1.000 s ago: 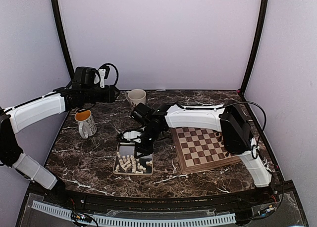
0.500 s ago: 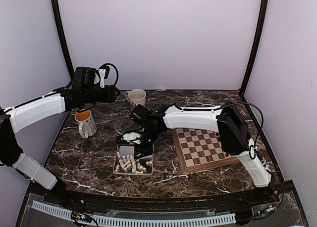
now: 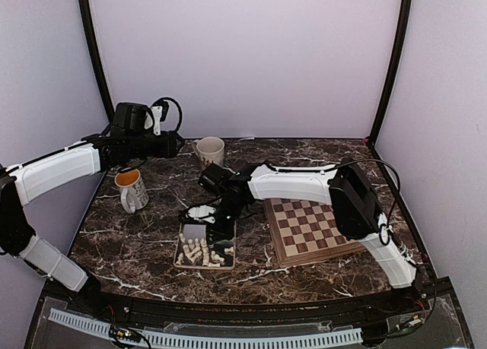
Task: Set up the chess pieces on the board
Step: Pick up the pawn from the storage box, then place the pawn on a2.
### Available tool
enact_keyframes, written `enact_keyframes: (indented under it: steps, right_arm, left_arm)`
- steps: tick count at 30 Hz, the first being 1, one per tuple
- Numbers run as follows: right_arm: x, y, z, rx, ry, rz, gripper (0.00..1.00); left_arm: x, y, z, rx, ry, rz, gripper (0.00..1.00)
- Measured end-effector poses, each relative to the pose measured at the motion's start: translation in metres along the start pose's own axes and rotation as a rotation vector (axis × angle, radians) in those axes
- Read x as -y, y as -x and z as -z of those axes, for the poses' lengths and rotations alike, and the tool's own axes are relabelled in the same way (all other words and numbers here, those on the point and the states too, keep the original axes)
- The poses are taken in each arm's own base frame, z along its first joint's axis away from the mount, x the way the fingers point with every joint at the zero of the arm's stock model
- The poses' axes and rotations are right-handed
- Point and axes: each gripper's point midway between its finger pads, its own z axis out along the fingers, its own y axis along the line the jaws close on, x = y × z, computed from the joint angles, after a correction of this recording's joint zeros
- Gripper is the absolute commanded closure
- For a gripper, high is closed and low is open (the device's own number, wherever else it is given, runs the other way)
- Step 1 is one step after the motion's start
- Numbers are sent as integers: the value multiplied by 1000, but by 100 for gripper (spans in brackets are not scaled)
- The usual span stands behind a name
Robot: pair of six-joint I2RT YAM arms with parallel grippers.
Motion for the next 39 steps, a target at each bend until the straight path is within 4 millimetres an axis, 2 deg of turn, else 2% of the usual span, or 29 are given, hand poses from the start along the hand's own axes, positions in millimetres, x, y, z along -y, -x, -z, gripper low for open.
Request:
enact_keyframes:
  steps: [9,12,18,21,26,30,32,33,39]
  right_arm:
    - [-3,-10,8,-27,-12,-8,95]
    - [-5,-12,22,-18,-14,-17,95]
    - [-6,-5,60,47,-20,-31,95]
    - [-6,-10,78,60,-30,-45,95]
    - [-3,-34,107,59,-58,-86,95]
    - [5,-62,132,50,-101,-140,95]
    - [10,-85,148,46,-130,-186,95]
    - [10,-87,150,45,-132,-192,94]
    - [31,-131,176,48,-220,-306,94]
  left_arm:
    - [1,0,0,-1,-7,-3,47]
    - [2,0,0,-2,-10,-3,47]
    - [2,-1,0,-3,-14,-3,47]
    - [3,-1,0,-4,-16,-3,47]
    - [4,-1,0,-8,-25,-3,47]
    - [6,-3,0,-12,-33,-2,47]
    - [6,-4,-1,-16,-38,-3,46]
    - [7,-4,-1,-18,-39,-2,46]
    - [6,-11,-7,-40,-38,-2,46]
